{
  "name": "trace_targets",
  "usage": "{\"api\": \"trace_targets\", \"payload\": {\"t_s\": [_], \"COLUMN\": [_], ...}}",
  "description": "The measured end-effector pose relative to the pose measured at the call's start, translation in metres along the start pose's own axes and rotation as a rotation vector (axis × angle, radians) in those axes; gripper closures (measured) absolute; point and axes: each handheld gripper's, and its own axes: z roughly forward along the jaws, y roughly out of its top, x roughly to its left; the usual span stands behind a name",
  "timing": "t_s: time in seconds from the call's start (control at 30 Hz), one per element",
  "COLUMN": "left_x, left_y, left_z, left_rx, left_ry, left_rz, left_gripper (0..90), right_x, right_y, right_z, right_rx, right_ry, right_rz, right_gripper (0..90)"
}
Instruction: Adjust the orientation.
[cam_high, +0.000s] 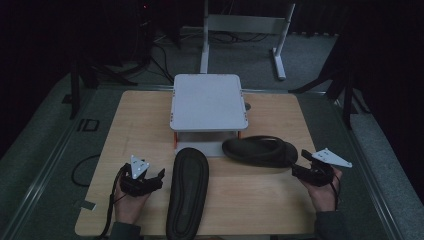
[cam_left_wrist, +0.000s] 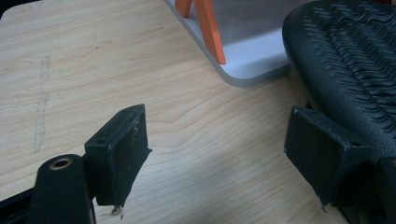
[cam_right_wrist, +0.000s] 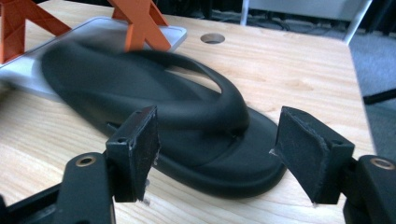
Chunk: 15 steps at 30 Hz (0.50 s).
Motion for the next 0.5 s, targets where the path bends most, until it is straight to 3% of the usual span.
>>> {"api": "trace_targets", "payload": {"t_s": [0.07,0.1,0.3,0.5], "left_x": [0.000,0.000,-0.001,-0.001], "left_y": [0.000,0.000,-0.001,-0.002], "left_z": [0.000,0.000,0.002,0.002], "left_rx": [-0.001,0.000,0.007,0.006], "left_ry": [0.000,-0.001,-0.005,-0.007], "left_rz": [-0.001,-0.002,-0.002,-0.003], "left_gripper": [21.6,21.7,21.7,21.7], "right_x": [0.000,0.002,0.006,0.010], "right_y": [0.000,0.001,0.009,0.011], "right_z": [0.004,0.014,0.044,0.076], "right_rx": [0.003,0.014,0.046,0.112], "right_ry": [0.005,0.001,-0.018,-0.086], "right_rz": [0.018,0.052,0.119,0.161], "right_gripper": [30.1,30.1,30.1,29.3]}}
